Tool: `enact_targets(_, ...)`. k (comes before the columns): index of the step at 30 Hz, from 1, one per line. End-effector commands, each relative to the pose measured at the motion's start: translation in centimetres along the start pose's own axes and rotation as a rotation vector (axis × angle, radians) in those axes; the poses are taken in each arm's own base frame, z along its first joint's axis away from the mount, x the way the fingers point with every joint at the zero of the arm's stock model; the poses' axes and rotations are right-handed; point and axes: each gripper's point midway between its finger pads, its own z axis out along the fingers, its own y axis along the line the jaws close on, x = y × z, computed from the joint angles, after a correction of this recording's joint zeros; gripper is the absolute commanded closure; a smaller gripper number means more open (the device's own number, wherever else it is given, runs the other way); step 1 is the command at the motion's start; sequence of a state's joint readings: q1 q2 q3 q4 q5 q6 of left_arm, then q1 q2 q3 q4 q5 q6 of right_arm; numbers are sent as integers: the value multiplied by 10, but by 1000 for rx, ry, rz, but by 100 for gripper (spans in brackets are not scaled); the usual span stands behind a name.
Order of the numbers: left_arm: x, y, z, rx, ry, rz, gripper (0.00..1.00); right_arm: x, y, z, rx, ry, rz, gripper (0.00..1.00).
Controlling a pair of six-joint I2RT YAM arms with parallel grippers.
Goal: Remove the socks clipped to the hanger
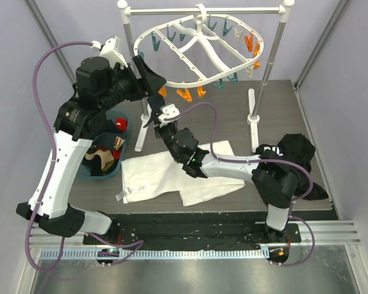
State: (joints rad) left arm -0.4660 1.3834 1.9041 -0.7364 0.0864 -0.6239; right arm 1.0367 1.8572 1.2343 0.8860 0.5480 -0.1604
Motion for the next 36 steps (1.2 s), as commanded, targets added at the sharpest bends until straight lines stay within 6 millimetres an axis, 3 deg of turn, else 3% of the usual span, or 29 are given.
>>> enact_targets(1,-31,-11,-38,11,-100,58,23,-58,12,-16,-110,-82,167,99)
enact_targets(6,-31,11,-58,-100,-119,125,20,-66,17,-32,-173,-47,241,99)
enact_targets(8,-20,32,-59,-172,-104,158,20,-71,18,-39,-197,-33,279,99)
enact_targets(14,25,65,-67,-209,-50,218,20,-76,17,-56,-224,0,379,99)
enact_targets(15,42,77,-62,-229,-13,226,20,-73,16,-59,-226,7,386,99)
enact_targets(18,59,93,-67,-260,4,252,20,-77,15,-64,-230,10,422,99)
enact_targets(24,80,98,-62,-219,35,268,20,-79,16,-70,-246,21,466,99)
enact_targets(29,62,95,-57,-260,6,235,21,-67,13,-72,-227,53,436,99)
enact_targets(33,21,76,-56,-251,-97,215,22,-63,9,-74,-211,56,416,99)
enact_targets(36,0,66,-43,-240,-155,195,27,-64,8,-75,-212,52,415,99)
